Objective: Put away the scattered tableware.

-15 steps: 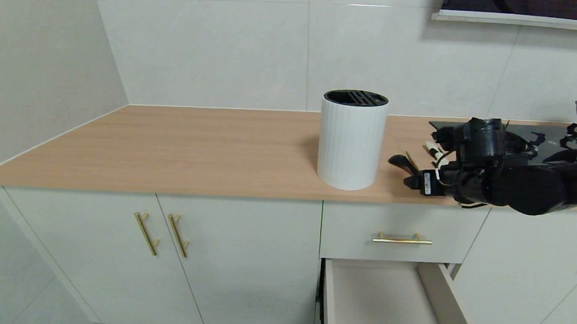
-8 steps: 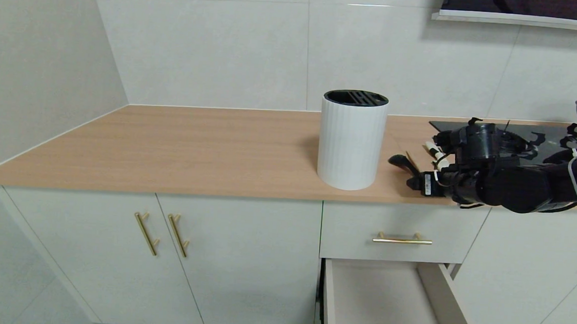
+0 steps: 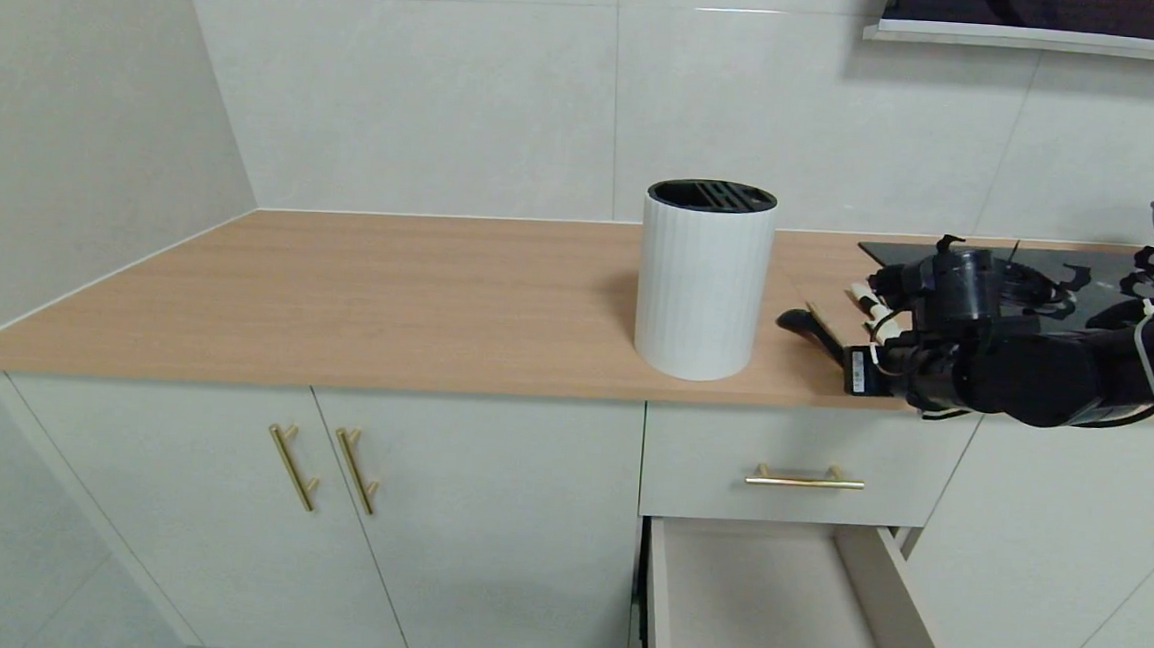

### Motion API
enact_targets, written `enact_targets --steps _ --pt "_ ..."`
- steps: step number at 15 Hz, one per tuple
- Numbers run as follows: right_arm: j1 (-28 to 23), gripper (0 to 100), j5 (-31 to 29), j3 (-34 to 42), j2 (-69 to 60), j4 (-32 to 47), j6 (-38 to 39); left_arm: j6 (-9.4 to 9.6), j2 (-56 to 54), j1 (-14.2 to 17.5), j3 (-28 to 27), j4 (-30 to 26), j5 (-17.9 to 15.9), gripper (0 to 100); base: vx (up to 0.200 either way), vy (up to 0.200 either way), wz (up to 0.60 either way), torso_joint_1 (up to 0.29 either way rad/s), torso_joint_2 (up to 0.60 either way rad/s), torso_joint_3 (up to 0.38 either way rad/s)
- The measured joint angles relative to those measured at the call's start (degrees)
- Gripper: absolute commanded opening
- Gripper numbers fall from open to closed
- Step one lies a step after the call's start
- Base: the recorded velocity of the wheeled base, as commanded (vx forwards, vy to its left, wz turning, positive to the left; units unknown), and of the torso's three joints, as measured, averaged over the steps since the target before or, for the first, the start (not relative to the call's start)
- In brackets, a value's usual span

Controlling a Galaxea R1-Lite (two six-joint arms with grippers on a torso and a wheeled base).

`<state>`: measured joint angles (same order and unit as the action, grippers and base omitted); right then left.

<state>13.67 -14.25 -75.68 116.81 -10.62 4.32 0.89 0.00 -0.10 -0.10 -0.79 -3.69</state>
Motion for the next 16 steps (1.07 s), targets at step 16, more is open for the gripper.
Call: enact_targets --steps 16 --pt "0.3 0 5.89 24.7 -28.88 2.94 2.41 0.0 0.0 0.0 0.0 0.01 0.0 100 0.0 0.0 0.0 0.0 0.0 0.0"
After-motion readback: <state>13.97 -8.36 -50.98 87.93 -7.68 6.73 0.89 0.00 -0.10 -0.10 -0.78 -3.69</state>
